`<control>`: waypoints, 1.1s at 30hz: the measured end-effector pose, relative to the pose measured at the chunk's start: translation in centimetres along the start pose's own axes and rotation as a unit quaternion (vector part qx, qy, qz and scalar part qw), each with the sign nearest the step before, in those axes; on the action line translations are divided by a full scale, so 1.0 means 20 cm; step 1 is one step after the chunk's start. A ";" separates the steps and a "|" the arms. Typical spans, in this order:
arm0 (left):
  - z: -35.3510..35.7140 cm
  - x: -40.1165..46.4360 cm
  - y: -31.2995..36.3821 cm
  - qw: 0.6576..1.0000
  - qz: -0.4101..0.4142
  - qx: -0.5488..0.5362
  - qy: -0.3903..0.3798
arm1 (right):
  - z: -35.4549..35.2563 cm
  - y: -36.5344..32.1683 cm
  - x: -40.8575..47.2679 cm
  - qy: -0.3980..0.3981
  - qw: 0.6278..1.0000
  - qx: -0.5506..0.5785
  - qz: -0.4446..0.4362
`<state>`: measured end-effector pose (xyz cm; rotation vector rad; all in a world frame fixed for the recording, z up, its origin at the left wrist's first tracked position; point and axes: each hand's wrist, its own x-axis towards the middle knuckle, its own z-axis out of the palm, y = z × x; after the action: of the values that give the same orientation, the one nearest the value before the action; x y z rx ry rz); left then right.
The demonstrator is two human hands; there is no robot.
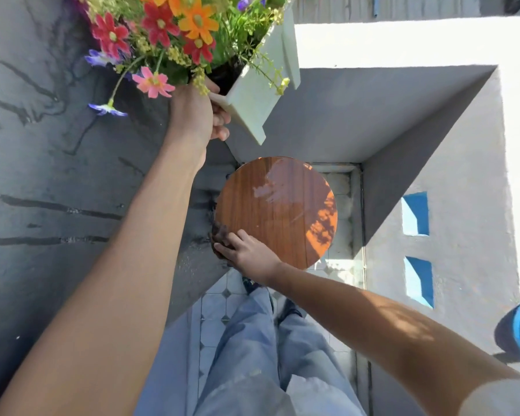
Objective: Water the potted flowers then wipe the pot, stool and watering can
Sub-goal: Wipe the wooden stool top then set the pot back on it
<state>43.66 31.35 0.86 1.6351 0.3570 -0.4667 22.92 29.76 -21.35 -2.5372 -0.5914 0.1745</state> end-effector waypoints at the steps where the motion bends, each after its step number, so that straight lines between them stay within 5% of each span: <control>1: 0.00 0.01 0.00 1.000 0.002 0.002 0.002 | -0.03 0.05 0.03 -0.010 1.000 -0.006 -0.008; 3: 0.00 0.01 0.01 1.000 0.005 0.005 0.003 | -0.11 0.22 0.08 0.020 0.999 -0.024 0.022; 5: 0.00 0.01 0.01 1.000 0.004 0.002 0.003 | -0.23 0.45 0.13 0.091 0.984 -0.021 0.149; 9: 0.00 0.00 0.01 1.000 0.014 0.008 -0.006 | -0.39 0.76 0.18 0.152 0.907 0.005 0.393; 14: 0.02 -0.02 0.02 1.000 0.014 -0.003 -0.003 | -0.28 0.57 0.20 0.139 0.930 0.008 0.340; 19: 0.02 -0.01 0.02 1.000 0.021 0.010 0.001 | -0.12 0.13 0.28 0.005 0.990 0.033 0.134; 23: 0.01 0.00 0.01 1.000 0.023 0.013 0.006 | -0.09 0.08 0.27 -0.059 0.998 -0.008 0.008; 27: 0.00 -0.02 -0.01 1.000 0.012 0.007 0.011 | -0.24 0.38 0.22 0.028 0.990 -0.003 0.135; 30: -0.01 -0.04 -0.03 1.000 0.007 0.005 0.011 | -0.38 0.64 0.12 0.162 0.929 0.023 0.332; 33: -0.02 -0.06 -0.05 1.000 0.012 0.014 0.008 | -0.39 0.69 0.08 0.167 0.904 0.032 0.393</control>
<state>42.17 31.96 0.70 1.6685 0.3441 -0.4424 31.33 16.23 -21.82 -2.5106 0.5815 0.0306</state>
